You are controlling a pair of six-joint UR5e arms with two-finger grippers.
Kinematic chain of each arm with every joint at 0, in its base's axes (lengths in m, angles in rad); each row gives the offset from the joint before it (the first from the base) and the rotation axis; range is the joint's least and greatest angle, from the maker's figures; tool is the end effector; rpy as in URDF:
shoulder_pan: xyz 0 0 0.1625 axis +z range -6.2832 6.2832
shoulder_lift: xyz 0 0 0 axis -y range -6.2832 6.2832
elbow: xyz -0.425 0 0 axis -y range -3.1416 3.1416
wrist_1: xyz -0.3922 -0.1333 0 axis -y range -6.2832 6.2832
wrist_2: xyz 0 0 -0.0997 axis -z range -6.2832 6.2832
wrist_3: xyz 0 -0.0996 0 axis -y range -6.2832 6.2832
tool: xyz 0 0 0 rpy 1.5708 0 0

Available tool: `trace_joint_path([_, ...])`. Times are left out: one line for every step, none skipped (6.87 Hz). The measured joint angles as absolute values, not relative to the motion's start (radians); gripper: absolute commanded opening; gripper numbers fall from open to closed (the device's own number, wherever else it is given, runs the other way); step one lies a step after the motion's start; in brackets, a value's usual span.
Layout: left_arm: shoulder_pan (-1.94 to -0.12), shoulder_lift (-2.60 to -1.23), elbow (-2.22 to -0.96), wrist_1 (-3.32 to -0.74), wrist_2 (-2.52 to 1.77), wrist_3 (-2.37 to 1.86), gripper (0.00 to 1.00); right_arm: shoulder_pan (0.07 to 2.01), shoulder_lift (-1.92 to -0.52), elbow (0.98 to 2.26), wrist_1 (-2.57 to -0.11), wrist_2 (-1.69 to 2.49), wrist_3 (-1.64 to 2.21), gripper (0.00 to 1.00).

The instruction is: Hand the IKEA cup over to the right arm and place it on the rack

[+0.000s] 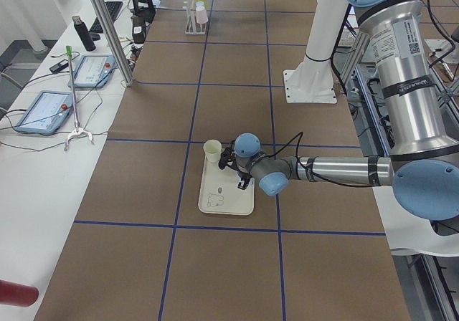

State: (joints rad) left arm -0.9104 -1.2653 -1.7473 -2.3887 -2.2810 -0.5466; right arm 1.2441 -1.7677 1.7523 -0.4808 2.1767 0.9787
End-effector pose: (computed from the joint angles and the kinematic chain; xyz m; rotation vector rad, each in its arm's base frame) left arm 0.1828 -0.3468 0.6132 0.1565 0.9379 0.3496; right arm -0.0650 -0.4304 0.5366 0.4939 -1.0631 0.2506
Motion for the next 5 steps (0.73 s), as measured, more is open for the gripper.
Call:
trace_joint_path([-0.923,-1.266,-1.774,-2.388,-2.281,-0.546,0.0,1.244,-1.774,1.752,-0.473,2.177,0.979,1.0])
trace_joint_path([-0.973,-1.265,-1.822,-2.384,-2.281,-0.546,0.0,1.244,-1.776,1.752,-0.469,2.177,0.979,1.0])
trace_joint_path([-1.052,-1.266,-1.87,-2.378,-2.28,-0.545,0.0,1.244,-1.777,1.752,-0.468,2.177,0.979,1.0])
trace_joint_path([-1.12,-1.284,-1.906,-2.357,-2.271,-0.55,0.0,1.244,-1.775,1.753,-0.468,2.177,0.985,1.0])
trace_joint_path([-1.167,-1.358,-1.92,-2.296,-2.249,-0.573,0.0,1.242,-1.766,1.757,-0.467,2.177,1.013,1.0])
